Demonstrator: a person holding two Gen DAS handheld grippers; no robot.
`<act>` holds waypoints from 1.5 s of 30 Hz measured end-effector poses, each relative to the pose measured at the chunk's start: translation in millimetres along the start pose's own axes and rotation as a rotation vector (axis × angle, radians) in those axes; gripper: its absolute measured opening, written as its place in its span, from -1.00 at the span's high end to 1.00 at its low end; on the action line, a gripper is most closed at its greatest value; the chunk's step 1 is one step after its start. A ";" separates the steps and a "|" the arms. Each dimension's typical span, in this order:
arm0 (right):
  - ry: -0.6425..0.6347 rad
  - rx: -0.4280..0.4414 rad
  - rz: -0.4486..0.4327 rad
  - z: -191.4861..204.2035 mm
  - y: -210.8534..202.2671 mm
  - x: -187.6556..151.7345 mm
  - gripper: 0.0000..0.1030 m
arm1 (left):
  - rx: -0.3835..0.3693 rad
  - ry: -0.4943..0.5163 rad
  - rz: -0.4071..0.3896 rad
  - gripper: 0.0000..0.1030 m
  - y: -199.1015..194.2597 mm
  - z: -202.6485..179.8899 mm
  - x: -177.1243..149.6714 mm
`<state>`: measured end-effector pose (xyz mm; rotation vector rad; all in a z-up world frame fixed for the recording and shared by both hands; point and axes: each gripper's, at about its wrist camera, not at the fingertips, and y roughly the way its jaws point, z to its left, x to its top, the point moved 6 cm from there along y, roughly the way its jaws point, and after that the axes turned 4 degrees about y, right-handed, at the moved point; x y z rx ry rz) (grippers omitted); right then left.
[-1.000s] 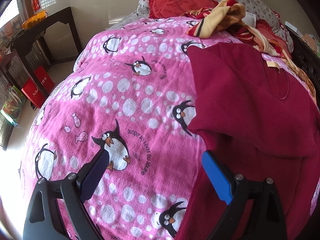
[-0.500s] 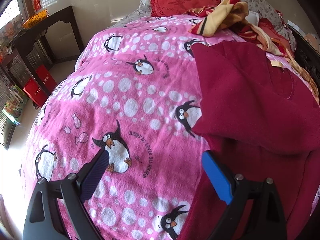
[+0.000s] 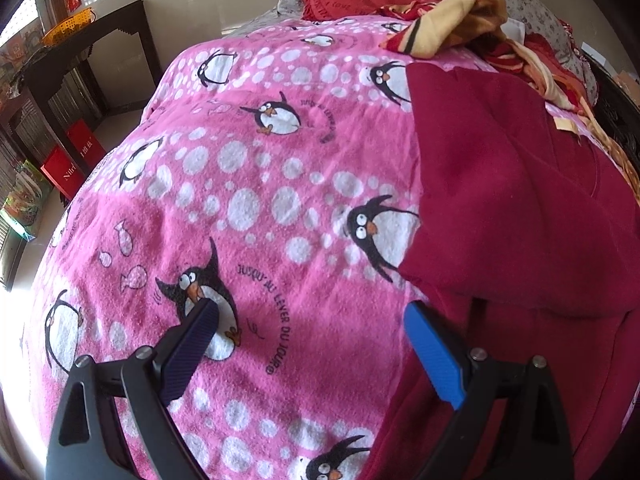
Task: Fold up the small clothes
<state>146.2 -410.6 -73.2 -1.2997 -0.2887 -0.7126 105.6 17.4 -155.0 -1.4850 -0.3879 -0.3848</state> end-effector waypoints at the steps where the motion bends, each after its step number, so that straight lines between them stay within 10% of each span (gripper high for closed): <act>1: -0.044 0.070 0.003 26.9 1.0 3.4 0.75 | -0.001 -0.001 -0.001 -0.87 0.7 0.4 0.2; 7: -0.278 0.388 0.149 185.7 50.7 6.2 0.52 | -0.025 -0.014 -0.008 -0.87 5.1 5.3 1.2; 14: -0.488 0.296 0.264 276.7 135.2 -7.3 0.47 | -0.041 -0.011 -0.015 -0.89 6.3 6.9 2.1; 17: -0.554 0.226 0.281 279.4 159.0 -15.5 0.65 | -0.048 -0.012 -0.015 -0.89 6.6 6.8 2.5; 18: -0.556 0.212 0.277 276.0 162.6 -15.9 1.00 | -0.051 -0.012 -0.017 -0.89 6.7 7.1 2.8; 32: -0.390 0.376 0.239 282.4 179.0 -13.7 1.00 | -0.079 -0.056 -0.082 -0.89 -15.4 24.0 20.3; 35: -0.312 0.425 0.223 266.2 149.0 -5.2 0.63 | -0.084 -0.040 -0.107 -0.89 -23.7 19.6 29.8; 45: -0.239 0.246 0.151 125.1 79.6 -40.1 0.63 | -0.023 0.025 -0.054 -0.90 4.6 -16.0 47.5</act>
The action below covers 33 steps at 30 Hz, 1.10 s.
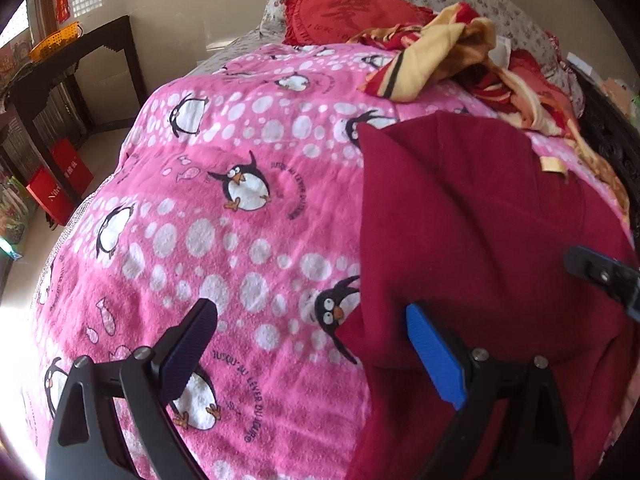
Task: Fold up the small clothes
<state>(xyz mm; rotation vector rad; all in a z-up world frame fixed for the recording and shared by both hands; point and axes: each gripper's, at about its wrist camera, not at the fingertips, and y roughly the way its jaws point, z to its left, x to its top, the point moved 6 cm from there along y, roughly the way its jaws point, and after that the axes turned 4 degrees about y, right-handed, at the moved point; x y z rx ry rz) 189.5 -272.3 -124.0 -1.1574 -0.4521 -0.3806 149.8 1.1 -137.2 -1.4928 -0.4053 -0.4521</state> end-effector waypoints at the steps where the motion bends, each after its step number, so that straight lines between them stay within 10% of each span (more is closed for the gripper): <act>1: 0.000 -0.042 0.003 -12.2 -1.1 -9.1 0.63 | 0.009 0.003 0.019 -0.93 8.5 0.2 -2.0; 13: 0.261 -0.240 -0.152 -144.7 -111.2 -55.6 0.62 | 0.007 0.013 -0.067 -0.98 -22.0 -5.9 10.8; 33: 0.258 -0.361 -0.139 -186.4 -74.8 -51.6 1.00 | 0.053 0.022 -0.001 -0.99 31.9 -29.6 26.2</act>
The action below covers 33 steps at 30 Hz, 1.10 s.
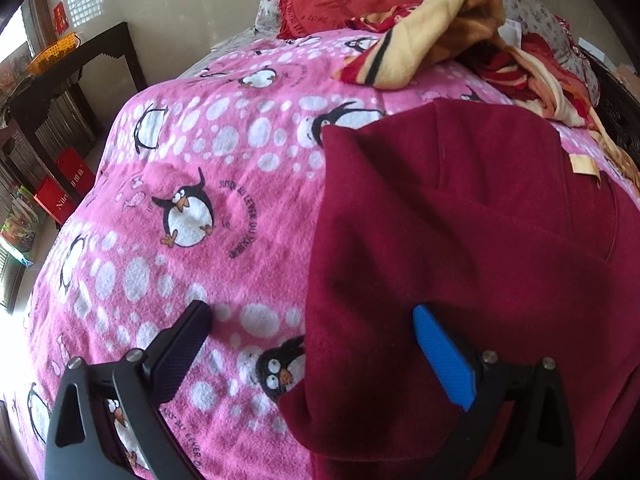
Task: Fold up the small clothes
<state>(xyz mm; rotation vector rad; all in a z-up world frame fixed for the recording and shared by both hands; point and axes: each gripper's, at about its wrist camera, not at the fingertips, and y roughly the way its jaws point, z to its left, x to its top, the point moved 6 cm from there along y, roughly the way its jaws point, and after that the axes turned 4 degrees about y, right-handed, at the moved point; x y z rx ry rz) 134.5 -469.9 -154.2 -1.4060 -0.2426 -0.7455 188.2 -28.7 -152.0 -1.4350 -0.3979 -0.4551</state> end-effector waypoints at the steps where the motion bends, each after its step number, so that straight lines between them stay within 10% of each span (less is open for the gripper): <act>1: 0.014 0.011 0.007 -1.2 -3.6 0.0 1.00 | 0.005 0.007 0.000 -0.99 -2.2 -0.7 -0.2; 33: 0.093 0.342 0.234 -7.7 -146.6 -186.7 0.63 | -0.226 0.261 -0.008 -0.98 -145.8 -57.9 -123.0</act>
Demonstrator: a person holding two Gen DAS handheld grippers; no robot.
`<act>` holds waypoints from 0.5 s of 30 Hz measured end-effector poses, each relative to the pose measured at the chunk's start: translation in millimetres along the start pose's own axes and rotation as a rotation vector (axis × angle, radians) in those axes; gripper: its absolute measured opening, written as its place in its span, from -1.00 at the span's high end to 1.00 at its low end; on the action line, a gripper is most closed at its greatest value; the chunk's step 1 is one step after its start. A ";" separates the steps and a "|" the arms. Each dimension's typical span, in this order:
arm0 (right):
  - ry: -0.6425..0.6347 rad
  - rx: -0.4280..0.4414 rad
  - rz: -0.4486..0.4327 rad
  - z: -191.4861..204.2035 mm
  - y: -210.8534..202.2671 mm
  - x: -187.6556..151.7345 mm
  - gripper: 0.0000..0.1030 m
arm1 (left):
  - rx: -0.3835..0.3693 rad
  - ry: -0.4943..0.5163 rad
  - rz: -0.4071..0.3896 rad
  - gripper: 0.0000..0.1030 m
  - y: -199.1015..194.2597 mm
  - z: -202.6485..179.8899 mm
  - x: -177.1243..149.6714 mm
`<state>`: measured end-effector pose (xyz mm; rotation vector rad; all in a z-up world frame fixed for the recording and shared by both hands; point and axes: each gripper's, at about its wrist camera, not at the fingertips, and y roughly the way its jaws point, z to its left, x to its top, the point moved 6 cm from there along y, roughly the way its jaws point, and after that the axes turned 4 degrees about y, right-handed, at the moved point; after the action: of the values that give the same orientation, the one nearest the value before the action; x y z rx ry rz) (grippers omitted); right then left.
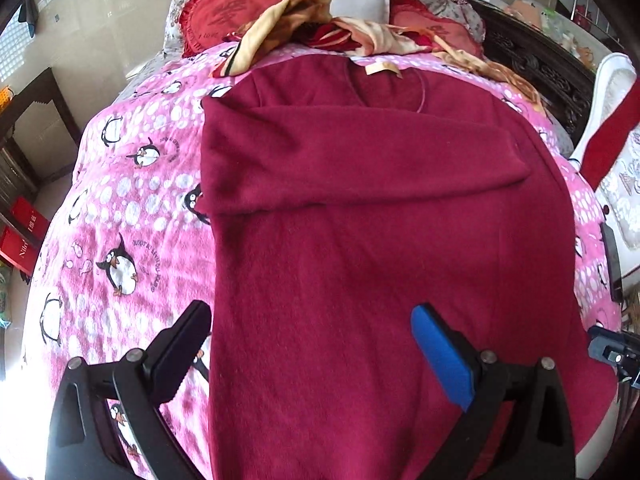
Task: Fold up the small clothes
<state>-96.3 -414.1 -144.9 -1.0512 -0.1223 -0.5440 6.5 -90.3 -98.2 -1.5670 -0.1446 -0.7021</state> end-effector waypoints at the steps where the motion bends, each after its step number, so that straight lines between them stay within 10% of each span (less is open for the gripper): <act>1: 0.003 0.016 0.013 3.1 1.5 -2.8 0.60 | -0.002 0.000 -0.004 -0.98 -1.9 -0.4 -1.5; 15: -0.064 0.009 0.096 38.0 12.2 -19.8 0.50 | -0.006 -0.022 0.009 -0.98 -3.8 5.8 -12.3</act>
<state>-101.4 -369.9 -142.4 -1.0600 -0.1293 -0.4226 -3.2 -80.4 -101.0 -1.5805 -0.1519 -0.6783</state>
